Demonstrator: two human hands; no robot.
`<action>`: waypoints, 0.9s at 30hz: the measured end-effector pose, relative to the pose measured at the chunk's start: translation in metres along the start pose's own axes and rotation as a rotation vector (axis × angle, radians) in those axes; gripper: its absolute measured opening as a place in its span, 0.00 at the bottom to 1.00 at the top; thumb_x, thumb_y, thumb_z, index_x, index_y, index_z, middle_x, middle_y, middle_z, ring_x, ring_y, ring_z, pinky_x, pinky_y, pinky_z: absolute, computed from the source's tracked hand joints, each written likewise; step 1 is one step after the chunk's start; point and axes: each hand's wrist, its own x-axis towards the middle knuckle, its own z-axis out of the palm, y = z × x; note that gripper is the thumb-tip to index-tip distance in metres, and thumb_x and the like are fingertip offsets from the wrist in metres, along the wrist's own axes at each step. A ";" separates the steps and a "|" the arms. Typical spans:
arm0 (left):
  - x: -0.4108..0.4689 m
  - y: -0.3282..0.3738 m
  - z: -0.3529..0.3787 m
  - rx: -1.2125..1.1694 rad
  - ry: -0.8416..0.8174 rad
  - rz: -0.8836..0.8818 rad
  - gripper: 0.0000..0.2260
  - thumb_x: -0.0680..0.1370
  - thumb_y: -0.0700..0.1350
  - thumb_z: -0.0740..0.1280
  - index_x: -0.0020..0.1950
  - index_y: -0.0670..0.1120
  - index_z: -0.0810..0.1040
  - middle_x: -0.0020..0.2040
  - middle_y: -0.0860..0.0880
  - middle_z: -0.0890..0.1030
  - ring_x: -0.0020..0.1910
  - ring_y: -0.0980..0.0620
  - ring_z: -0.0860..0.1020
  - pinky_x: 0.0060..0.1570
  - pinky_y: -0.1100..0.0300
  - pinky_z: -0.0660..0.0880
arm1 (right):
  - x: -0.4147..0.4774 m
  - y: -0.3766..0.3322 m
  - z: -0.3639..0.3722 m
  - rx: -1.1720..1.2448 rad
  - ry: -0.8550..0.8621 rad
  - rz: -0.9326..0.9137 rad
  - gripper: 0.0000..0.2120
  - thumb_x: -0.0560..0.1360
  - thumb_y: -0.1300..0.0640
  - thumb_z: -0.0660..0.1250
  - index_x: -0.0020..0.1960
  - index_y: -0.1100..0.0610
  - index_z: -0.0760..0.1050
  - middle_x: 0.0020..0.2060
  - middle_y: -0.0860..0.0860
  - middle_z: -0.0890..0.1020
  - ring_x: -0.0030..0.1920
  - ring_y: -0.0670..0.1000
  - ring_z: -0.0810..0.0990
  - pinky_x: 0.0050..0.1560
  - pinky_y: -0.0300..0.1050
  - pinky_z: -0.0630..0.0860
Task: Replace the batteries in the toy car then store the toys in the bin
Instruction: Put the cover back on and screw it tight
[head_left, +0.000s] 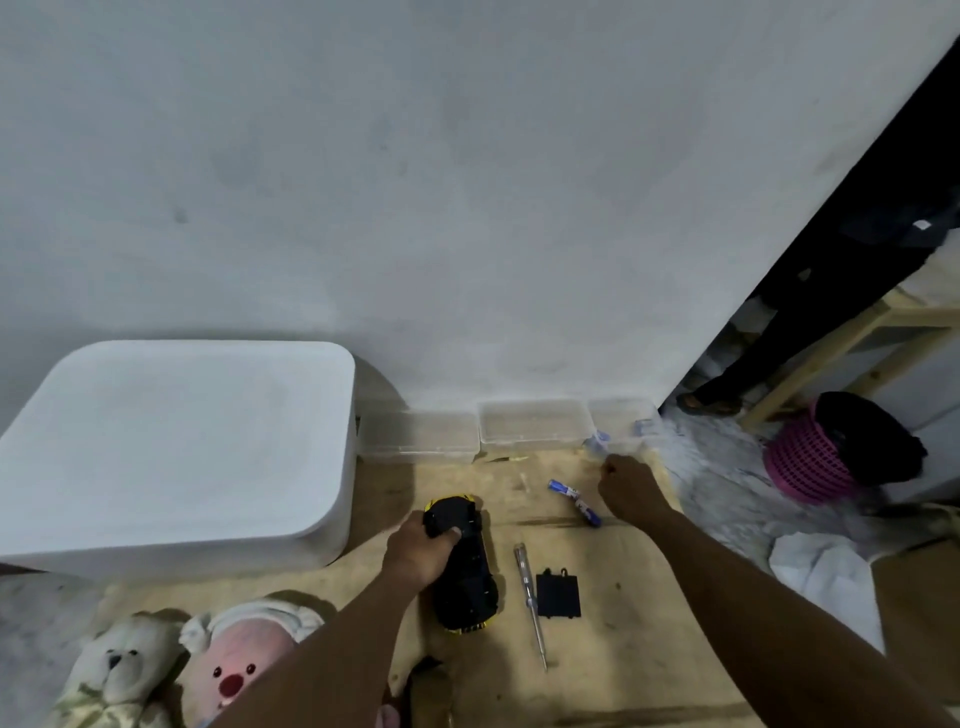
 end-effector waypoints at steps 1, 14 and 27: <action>0.000 0.002 0.001 -0.042 -0.022 -0.009 0.18 0.77 0.51 0.69 0.65 0.46 0.74 0.60 0.43 0.79 0.58 0.42 0.78 0.59 0.53 0.76 | -0.001 0.002 0.000 -0.011 -0.027 0.003 0.07 0.77 0.63 0.61 0.40 0.58 0.72 0.41 0.54 0.77 0.44 0.54 0.75 0.43 0.44 0.68; -0.011 0.038 -0.017 -0.438 -0.114 -0.021 0.12 0.82 0.49 0.63 0.66 0.54 0.70 0.57 0.44 0.79 0.52 0.42 0.80 0.37 0.56 0.77 | -0.013 0.012 0.016 0.096 -0.165 -0.011 0.09 0.72 0.54 0.73 0.49 0.50 0.74 0.43 0.53 0.81 0.37 0.50 0.79 0.34 0.40 0.74; -0.019 0.058 -0.025 -0.614 -0.154 -0.053 0.16 0.81 0.57 0.62 0.64 0.49 0.76 0.53 0.48 0.84 0.48 0.50 0.82 0.39 0.58 0.76 | -0.012 -0.014 -0.004 0.858 -0.260 0.314 0.11 0.71 0.57 0.74 0.36 0.57 0.72 0.28 0.52 0.69 0.26 0.49 0.66 0.30 0.41 0.66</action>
